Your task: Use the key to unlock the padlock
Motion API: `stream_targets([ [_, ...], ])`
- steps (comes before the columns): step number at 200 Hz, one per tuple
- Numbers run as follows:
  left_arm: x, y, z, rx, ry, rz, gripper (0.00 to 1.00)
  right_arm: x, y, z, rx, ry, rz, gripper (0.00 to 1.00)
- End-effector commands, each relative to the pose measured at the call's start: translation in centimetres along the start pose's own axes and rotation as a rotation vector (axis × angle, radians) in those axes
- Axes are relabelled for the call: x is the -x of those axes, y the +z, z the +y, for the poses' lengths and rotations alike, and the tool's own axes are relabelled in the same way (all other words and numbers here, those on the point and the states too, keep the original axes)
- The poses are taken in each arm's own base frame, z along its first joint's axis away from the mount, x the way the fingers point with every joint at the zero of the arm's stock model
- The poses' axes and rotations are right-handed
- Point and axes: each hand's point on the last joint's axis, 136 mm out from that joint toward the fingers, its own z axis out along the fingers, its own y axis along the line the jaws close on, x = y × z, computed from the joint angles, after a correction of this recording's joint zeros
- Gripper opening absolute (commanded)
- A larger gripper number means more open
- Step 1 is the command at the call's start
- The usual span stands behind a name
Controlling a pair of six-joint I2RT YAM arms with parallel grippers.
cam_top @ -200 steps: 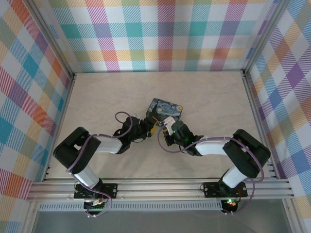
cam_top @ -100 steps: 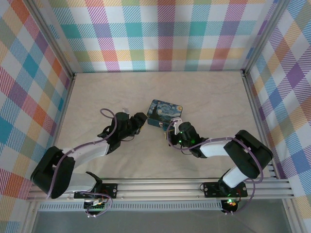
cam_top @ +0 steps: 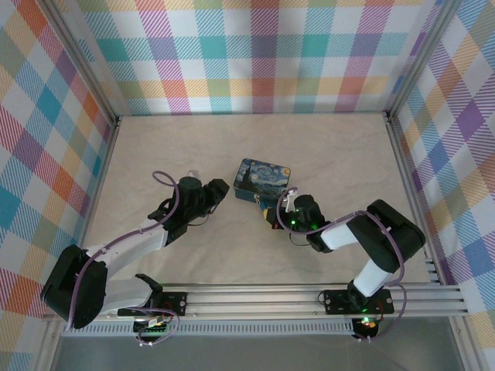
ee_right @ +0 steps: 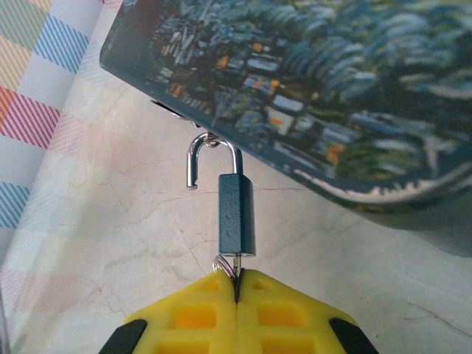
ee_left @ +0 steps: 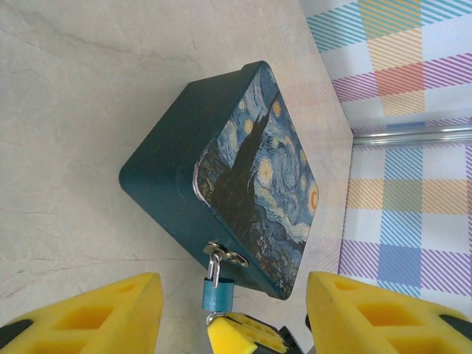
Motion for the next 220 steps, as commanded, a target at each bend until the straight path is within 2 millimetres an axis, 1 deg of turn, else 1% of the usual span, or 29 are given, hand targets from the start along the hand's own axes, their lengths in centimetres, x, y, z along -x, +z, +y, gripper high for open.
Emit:
stream_targets([
  [1, 1.3, -0.7, -1.2, -0.012, 0.030, -0.039, 0.54, -0.1, -0.1, 0.1, 0.033, 0.064, 0.011, 0.00],
  [83, 1.6, -1.0, -1.4, -0.010, 0.036, -0.051, 0.54, 0.0, -0.2, -1.1, 0.023, 0.173, 0.030, 0.00],
  [96, 1.6, -1.0, -1.5, -0.009, 0.038, -0.049, 0.54, 0.0, -0.2, -1.4, 0.019, 0.189, 0.034, 0.04],
  [110, 1.5, -0.9, -1.4, -0.007, 0.039, -0.047, 0.54, -0.2, -0.2, -1.6, 0.015, 0.202, 0.042, 0.05],
  [161, 1.5, -0.1, -1.0, 0.003, 0.039, -0.007, 0.56, -0.2, -0.4, -2.1, -0.010, 0.204, 0.046, 0.24],
  [183, 1.5, 0.4, -0.9, 0.003, 0.039, 0.025, 0.59, -0.2, -0.7, -2.6, -0.032, 0.208, 0.039, 0.38],
  [201, 1.7, 0.7, -0.9, 0.009, 0.047, 0.048, 0.61, -0.1, -1.0, -2.8, -0.044, 0.205, 0.036, 0.42],
  [220, 2.1, 0.9, -1.2, 0.012, 0.067, 0.068, 0.64, 0.2, -1.3, -2.6, -0.046, 0.178, 0.037, 0.45],
])
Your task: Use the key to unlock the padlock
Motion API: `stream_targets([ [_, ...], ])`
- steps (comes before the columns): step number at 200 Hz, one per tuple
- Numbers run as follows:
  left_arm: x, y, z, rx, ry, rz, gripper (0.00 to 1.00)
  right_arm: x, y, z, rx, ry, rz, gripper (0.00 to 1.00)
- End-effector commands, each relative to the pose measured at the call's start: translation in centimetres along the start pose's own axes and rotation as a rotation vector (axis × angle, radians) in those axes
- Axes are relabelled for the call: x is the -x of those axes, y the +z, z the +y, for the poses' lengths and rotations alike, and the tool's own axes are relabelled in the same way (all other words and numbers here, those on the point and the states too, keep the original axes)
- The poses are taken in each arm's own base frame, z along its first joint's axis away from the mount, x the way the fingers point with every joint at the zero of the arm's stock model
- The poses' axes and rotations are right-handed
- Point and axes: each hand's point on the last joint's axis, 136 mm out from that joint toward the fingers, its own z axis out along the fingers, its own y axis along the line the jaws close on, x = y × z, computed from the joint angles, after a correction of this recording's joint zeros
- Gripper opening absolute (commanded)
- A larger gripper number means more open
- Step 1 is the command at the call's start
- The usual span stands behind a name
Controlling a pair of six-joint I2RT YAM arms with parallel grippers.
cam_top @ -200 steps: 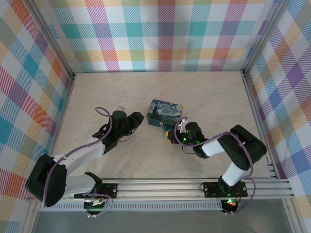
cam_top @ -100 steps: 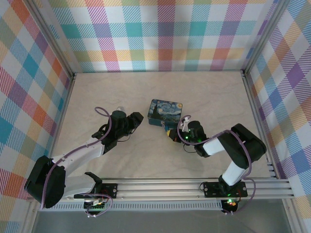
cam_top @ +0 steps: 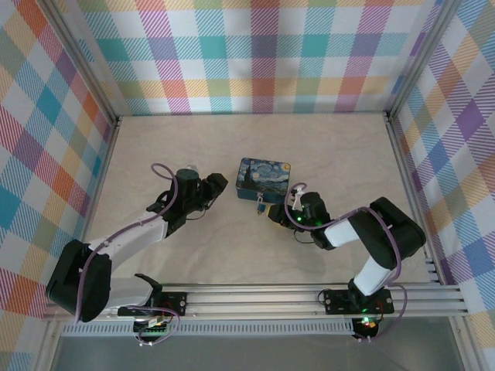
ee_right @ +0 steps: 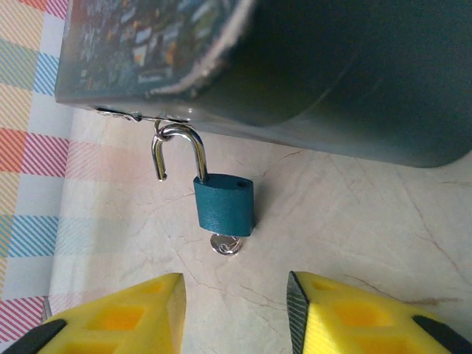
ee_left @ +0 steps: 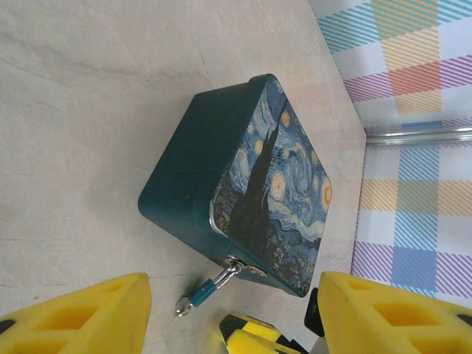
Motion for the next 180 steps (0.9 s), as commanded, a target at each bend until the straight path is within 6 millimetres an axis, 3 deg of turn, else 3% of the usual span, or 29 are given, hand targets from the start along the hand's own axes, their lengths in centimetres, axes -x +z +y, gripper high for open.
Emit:
stream_targets([
  [1, 0.5, 0.1, -1.3, -0.023, 0.044, 0.041, 0.64, 0.1, -0.7, -0.5, -0.030, -0.029, 0.001, 0.45],
  [36, 0.7, 1.1, -1.3, 0.010, 0.119, 0.108, 0.73, 1.5, -1.7, 1.1, -0.005, -0.100, -0.019, 0.55],
  [84, 0.5, 4.2, -1.5, 0.031, 0.213, 0.224, 0.75, 2.7, -1.8, 3.8, 0.080, -0.142, -0.014, 0.67],
  [134, 0.7, 6.6, -0.9, 0.101, 0.287, 0.278, 0.75, 3.8, -1.1, 4.2, 0.074, -0.155, -0.025, 0.71],
  [180, -0.1, 8.2, 1.8, 0.168, 0.279, 0.328, 0.71, 4.3, -0.8, 4.2, 0.057, -0.175, -0.023, 0.72],
])
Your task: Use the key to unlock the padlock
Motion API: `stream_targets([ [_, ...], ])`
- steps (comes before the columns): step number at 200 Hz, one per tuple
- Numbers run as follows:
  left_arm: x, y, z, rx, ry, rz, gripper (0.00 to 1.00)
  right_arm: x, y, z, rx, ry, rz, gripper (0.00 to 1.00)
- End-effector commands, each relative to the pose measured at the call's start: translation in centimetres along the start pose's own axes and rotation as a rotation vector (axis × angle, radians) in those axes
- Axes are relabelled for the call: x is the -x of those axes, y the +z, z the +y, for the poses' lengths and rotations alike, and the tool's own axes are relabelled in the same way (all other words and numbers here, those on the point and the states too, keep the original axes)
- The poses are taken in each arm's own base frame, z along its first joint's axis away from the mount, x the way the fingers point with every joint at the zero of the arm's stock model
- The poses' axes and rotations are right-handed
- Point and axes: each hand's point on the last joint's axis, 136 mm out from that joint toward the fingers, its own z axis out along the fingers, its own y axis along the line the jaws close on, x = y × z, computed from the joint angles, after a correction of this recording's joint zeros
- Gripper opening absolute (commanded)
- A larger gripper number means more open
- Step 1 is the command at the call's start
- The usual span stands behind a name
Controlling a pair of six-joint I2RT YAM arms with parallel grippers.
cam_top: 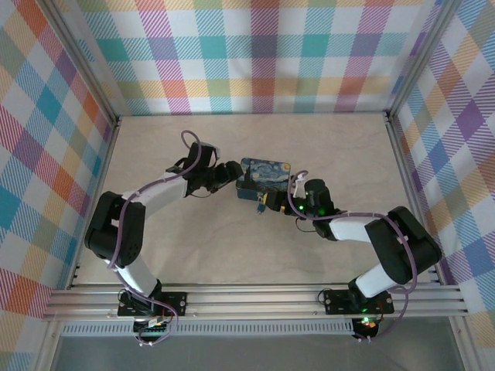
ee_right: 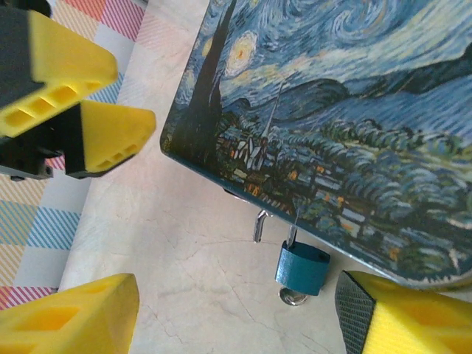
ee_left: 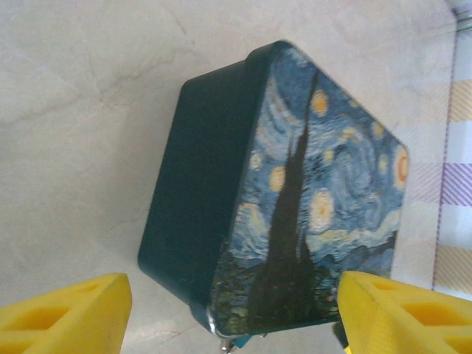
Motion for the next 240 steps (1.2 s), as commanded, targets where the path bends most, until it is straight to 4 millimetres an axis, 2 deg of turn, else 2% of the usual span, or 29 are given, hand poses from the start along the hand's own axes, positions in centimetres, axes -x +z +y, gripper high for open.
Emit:
stream_targets([
  [1, -0.7, 0.9, 1.4, 0.040, 0.008, 0.056, 0.71, 0.3, 0.4, -0.1, -0.010, -0.032, 0.017, 0.72],
  [53, -2.7, 2.2, 4.1, 0.098, -0.028, 0.112, 0.66, 0.8, 0.4, -0.6, -0.031, -0.056, 0.017, 0.73],
  [111, -5.8, 1.9, 5.9, 0.149, -0.044, 0.148, 0.63, 1.4, 1.0, -0.7, -0.026, -0.081, 0.017, 0.73],
  [186, -8.9, 0.4, 5.7, 0.147, -0.063, 0.162, 0.63, 3.0, 1.5, -0.7, 0.011, -0.119, -0.001, 0.74],
  [209, -8.7, 0.1, 5.4, 0.148, -0.053, 0.153, 0.63, 3.7, 1.9, -0.1, 0.047, -0.131, -0.009, 0.74],
  [240, -7.9, -0.5, 4.6, 0.145, -0.032, 0.130, 0.63, 3.5, 1.9, -0.4, 0.044, -0.130, -0.006, 0.74],
])
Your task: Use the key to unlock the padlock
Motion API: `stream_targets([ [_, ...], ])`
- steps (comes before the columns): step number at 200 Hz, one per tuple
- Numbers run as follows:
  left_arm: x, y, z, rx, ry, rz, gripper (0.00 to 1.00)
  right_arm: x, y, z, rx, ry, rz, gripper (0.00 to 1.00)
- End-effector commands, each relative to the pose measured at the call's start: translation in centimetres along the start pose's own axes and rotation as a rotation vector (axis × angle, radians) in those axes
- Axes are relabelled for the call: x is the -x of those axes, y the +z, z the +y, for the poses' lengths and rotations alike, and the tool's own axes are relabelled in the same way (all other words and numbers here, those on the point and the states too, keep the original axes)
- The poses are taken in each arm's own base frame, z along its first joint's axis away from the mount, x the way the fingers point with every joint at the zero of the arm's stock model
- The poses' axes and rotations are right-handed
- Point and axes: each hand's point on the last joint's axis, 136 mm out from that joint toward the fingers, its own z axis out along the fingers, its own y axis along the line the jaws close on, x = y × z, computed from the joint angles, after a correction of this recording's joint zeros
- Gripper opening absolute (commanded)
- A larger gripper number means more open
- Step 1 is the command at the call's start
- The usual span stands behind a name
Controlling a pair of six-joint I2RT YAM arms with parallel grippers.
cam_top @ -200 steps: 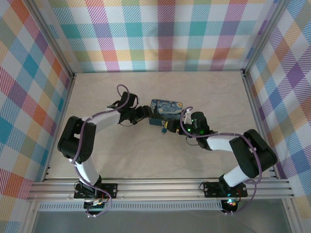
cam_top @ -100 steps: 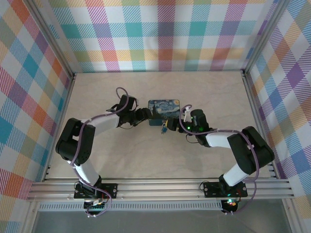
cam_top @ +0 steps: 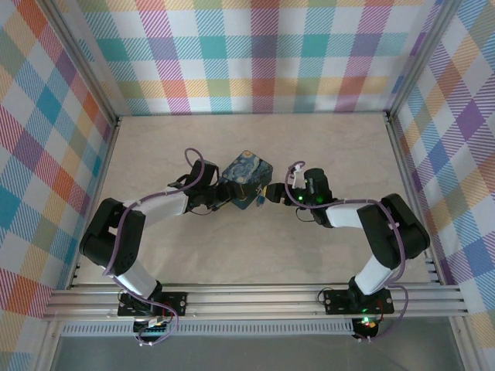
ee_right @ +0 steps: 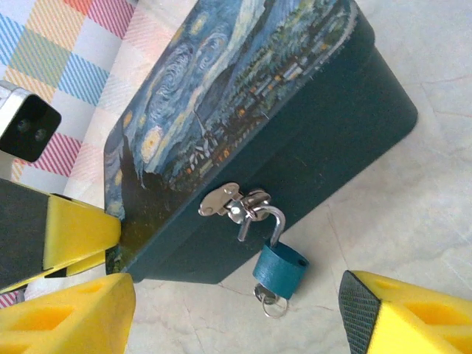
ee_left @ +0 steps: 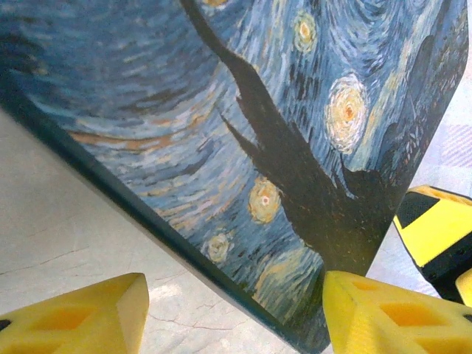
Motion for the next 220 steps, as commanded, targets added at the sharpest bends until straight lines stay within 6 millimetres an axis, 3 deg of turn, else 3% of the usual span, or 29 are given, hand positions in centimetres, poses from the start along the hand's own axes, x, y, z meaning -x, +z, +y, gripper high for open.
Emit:
stream_targets([
  [1, -1.8, -0.4, 2.3, 0.114, -0.020, 0.048, 0.63, 1.0, 0.0, 1.0, 0.051, -0.046, -0.024, 0.74],
  [76, -1.9, -1.6, 2.3, 0.124, -0.017, 0.037, 0.63, 0.4, -0.6, 0.6, 0.069, -0.049, -0.020, 0.73],
  [118, -0.3, -3.7, 0.3, 0.100, 0.013, -0.005, 0.65, 0.3, 0.0, 1.3, 0.126, -0.063, 0.001, 0.74],
  [158, 1.4, -5.0, -3.0, 0.028, 0.041, -0.043, 0.66, -0.1, 0.5, 1.5, 0.155, -0.064, 0.026, 0.74],
  [187, 2.2, -4.6, -5.2, -0.036, 0.058, -0.016, 0.66, -0.4, 0.9, 1.4, 0.160, -0.059, 0.036, 0.74],
  [220, 3.3, -2.6, -6.8, -0.069, 0.070, 0.019, 0.65, -0.6, 1.7, 1.5, 0.176, -0.064, 0.050, 0.74],
])
